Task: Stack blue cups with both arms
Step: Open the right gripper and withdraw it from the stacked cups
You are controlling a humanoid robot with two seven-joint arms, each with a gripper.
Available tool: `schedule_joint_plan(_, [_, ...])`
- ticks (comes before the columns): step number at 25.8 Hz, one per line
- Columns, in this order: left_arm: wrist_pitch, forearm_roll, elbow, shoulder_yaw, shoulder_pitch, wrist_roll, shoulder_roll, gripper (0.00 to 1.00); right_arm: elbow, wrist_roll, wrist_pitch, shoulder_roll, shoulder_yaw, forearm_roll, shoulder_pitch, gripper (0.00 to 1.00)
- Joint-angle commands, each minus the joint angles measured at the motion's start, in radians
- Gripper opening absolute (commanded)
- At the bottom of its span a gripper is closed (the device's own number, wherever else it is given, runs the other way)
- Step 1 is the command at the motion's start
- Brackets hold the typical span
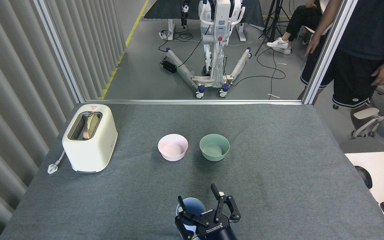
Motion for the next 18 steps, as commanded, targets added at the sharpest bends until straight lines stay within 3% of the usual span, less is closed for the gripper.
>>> schedule_joint_plan(1, [0.000,0.000,0.000,0.000,0.001,0.000,-0.002,1.00,-0.015,-0.001,-0.001,-0.008,-0.111,-0.117,-0.005,1.00])
schedule_joint_plan(3, [0.000,0.000,0.000,0.000,0.001,0.000,-0.002,1.00,-0.012,-0.006,-0.009,-0.028,-0.187,-0.161,-0.007,1.00])
schedule_joint_plan(8, [-0.001,-0.001,-0.011,0.000,-0.001,0.000,-0.003,1.00,0.049,-0.171,-0.067,-0.144,-0.345,-0.167,0.067,1.00])
schedule_joint_plan(14, [-0.007,-0.001,-0.034,-0.003,-0.003,0.000,-0.009,1.00,0.158,-0.263,-0.087,-0.141,-0.364,-0.167,0.188,1.00])
schedule_joint_plan(18, [-0.010,-0.001,-0.046,-0.003,-0.004,0.000,0.000,1.00,0.169,-0.317,-0.088,-0.114,-0.356,-0.167,0.243,1.00])
